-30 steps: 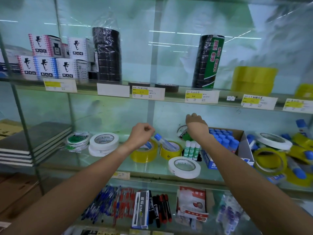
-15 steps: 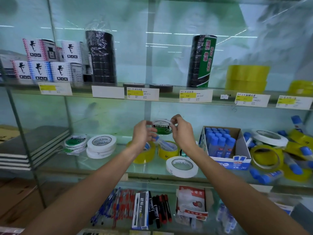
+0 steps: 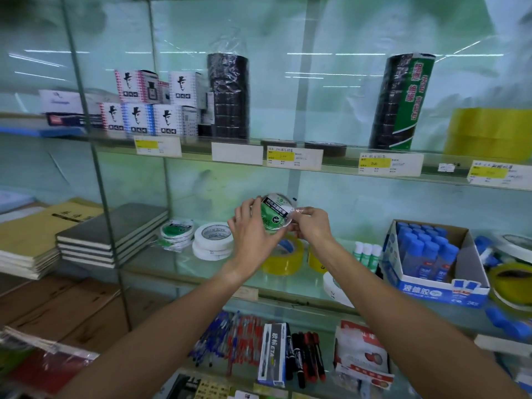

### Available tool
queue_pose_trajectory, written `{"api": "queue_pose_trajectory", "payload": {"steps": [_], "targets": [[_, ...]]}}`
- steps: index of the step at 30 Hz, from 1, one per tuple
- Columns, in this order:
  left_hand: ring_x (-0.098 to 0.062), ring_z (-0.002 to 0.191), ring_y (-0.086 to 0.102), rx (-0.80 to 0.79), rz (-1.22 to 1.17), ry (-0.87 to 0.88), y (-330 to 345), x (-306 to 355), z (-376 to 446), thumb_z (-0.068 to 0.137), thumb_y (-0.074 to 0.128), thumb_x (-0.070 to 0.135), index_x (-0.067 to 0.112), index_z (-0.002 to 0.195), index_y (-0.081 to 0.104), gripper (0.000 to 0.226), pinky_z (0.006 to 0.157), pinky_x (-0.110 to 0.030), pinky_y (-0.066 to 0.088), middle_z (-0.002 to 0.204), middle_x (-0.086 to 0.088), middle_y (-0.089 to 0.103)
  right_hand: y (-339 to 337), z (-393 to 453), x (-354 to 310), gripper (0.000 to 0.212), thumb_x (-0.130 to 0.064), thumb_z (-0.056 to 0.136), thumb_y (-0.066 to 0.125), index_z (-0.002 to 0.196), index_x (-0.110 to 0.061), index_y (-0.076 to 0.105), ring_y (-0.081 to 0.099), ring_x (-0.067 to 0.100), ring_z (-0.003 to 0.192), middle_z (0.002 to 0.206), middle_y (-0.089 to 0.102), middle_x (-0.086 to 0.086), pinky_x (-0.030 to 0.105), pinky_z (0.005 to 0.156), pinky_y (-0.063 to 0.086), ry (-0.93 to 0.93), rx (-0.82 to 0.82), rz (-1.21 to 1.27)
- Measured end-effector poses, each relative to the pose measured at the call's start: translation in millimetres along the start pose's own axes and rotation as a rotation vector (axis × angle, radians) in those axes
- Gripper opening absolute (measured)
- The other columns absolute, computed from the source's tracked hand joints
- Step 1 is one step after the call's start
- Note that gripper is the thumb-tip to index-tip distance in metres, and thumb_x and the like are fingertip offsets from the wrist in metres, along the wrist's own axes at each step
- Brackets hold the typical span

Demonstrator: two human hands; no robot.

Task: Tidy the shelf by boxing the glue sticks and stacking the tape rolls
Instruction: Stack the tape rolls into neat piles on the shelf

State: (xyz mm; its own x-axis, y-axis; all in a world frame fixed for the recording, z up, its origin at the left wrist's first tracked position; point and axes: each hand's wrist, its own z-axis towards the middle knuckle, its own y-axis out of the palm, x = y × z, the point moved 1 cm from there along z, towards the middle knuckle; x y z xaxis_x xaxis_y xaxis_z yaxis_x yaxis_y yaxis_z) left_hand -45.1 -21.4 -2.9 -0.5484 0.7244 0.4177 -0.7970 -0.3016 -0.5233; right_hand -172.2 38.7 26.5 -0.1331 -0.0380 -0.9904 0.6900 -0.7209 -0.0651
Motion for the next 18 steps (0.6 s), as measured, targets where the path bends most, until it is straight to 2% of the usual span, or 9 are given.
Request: {"api": "queue_pose_trajectory", "payload": {"steps": [2, 6, 8, 11, 13, 16, 18], "targets": [[-0.024, 0.123, 0.041, 0.007, 0.025, -0.018, -5.1, -10.5, 1.8, 0.071, 0.065, 0.067, 0.012, 0.14, 0.041, 0.091, 0.096, -0.039, 0.034, 0.133, -0.006, 0.046, 14.8, -1.9, -0.3, 0.003, -0.006, 0.088, 0.064, 0.087, -0.003, 0.065, 0.062, 0.02, 0.055, 0.072, 0.068, 0.017, 0.029, 0.049, 0.047, 0.019, -0.032, 0.023], [-0.028, 0.122, 0.042, 0.034, 0.003, -0.051, -15.3, -28.3, 4.9, 0.074, 0.068, 0.057, 0.009, 0.14, 0.042, 0.085, 0.098, -0.039, 0.033, 0.131, -0.01, 0.048, 41.1, -3.9, -0.8, 0.015, -0.01, 0.088, 0.062, 0.074, -0.009, 0.064, 0.063, 0.022, 0.061, 0.071, 0.067, 0.012, 0.034, 0.061, 0.049, 0.014, -0.077, 0.003], [-0.028, 0.12, 0.042, 0.031, 0.021, -0.085, -21.0, -41.2, 7.0, 0.072, 0.066, 0.06, 0.01, 0.14, 0.042, 0.087, 0.098, -0.039, 0.032, 0.129, -0.011, 0.05, 55.3, -5.8, -2.2, 0.017, -0.01, 0.09, 0.06, 0.073, -0.009, 0.062, 0.06, 0.02, 0.059, 0.066, 0.064, 0.009, 0.033, 0.058, 0.046, 0.023, -0.123, 0.0], [-0.027, 0.118, 0.042, 0.01, 0.074, -0.137, -28.5, -58.1, 11.6, 0.067, 0.056, 0.072, 0.012, 0.139, 0.042, 0.095, 0.096, -0.039, 0.031, 0.128, -0.011, 0.053, 72.9, -10.5, -7.3, 0.019, -0.012, 0.093, 0.058, 0.075, -0.01, 0.059, 0.061, 0.022, 0.06, 0.067, 0.064, 0.008, 0.026, 0.051, 0.044, 0.029, -0.178, -0.011], [-0.027, 0.119, 0.042, 0.002, 0.076, -0.167, -33.3, -70.8, 15.4, 0.065, 0.053, 0.075, 0.013, 0.139, 0.042, 0.098, 0.096, -0.04, 0.031, 0.128, -0.01, 0.053, 84.9, -12.7, -9.3, 0.017, -0.013, 0.094, 0.055, 0.078, -0.011, 0.059, 0.064, 0.024, 0.067, 0.076, 0.068, 0.01, 0.03, 0.055, 0.051, 0.033, -0.219, -0.032], [-0.028, 0.123, 0.041, 0.006, 0.03, -0.265, -37.8, -95.9, 23.0, 0.069, 0.065, 0.063, 0.014, 0.139, 0.041, 0.089, 0.1, -0.042, 0.029, 0.131, -0.013, 0.052, 99.3, -16.0, -9.3, 0.013, -0.015, 0.097, 0.049, 0.088, -0.014, 0.058, 0.064, 0.025, 0.075, 0.092, 0.069, 0.009, 0.039, 0.069, 0.057, 0.046, -0.288, -0.078], [-0.031, 0.124, 0.041, 0.005, 0.043, -0.346, -40.6, -115.2, 29.5, 0.071, 0.069, 0.057, 0.013, 0.138, 0.041, 0.085, 0.103, -0.046, 0.028, 0.13, -0.015, 0.053, 104.6, -17.8, -7.4, 0.01, -0.017, 0.097, 0.049, 0.097, -0.012, 0.057, 0.063, 0.025, 0.076, 0.097, 0.068, 0.01, 0.037, 0.068, 0.055, 0.038, -0.327, -0.113]]}}
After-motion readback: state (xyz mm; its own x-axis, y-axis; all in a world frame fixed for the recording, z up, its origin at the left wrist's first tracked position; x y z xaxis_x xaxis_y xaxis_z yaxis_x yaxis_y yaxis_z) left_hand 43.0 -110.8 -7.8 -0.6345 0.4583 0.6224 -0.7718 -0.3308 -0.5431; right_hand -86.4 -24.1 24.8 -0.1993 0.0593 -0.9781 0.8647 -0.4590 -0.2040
